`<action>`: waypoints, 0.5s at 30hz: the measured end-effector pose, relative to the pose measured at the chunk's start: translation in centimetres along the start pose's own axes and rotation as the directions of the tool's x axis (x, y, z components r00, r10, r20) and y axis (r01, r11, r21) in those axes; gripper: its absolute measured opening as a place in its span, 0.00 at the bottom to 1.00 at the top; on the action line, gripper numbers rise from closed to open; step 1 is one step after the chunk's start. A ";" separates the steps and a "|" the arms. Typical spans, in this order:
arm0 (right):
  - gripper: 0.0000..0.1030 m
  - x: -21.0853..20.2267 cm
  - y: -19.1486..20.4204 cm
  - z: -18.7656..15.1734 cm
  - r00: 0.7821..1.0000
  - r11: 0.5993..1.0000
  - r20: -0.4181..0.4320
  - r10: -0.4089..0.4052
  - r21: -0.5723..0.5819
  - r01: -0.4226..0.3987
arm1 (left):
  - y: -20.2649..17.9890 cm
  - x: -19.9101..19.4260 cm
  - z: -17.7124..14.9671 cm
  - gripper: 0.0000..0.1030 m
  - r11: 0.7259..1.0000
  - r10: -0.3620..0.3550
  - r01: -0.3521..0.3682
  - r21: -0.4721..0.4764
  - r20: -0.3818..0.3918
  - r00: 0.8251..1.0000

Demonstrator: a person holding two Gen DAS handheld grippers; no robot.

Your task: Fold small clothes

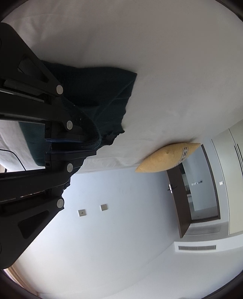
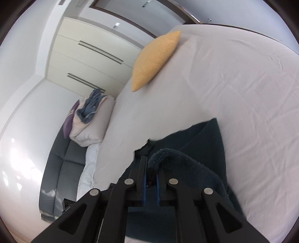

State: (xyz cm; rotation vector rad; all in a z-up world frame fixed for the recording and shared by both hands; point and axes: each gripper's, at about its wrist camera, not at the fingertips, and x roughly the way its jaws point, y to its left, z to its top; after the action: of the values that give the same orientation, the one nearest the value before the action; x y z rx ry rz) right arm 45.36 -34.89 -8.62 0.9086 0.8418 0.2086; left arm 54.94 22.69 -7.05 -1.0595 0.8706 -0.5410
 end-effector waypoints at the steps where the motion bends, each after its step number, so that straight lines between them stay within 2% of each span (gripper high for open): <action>1: 0.09 0.8 -0.5 0.5 1.000 1.000 -0.001 -0.015 0.010 0.015 | 0.5 0.8 0.4 0.04 1.000 0.012 -0.012 -0.006 0.000 1.000; 8: 0.09 4.5 -3.2 2.7 0.996 0.995 -0.002 -0.089 0.050 0.089 | 4.2 5.4 4.1 0.04 0.995 0.082 -0.081 -0.061 0.006 0.997; 15: 0.12 7.9 -5.7 3.5 0.985 0.982 -0.032 -0.167 0.088 0.169 | 8.2 9.1 5.7 0.05 0.982 0.151 -0.152 -0.115 -0.016 0.988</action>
State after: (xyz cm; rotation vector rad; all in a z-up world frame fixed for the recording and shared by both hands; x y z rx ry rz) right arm 52.21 -36.63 -16.19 0.9160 0.9518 0.0348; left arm 64.62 22.24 -16.43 -1.0868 0.9899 -0.3698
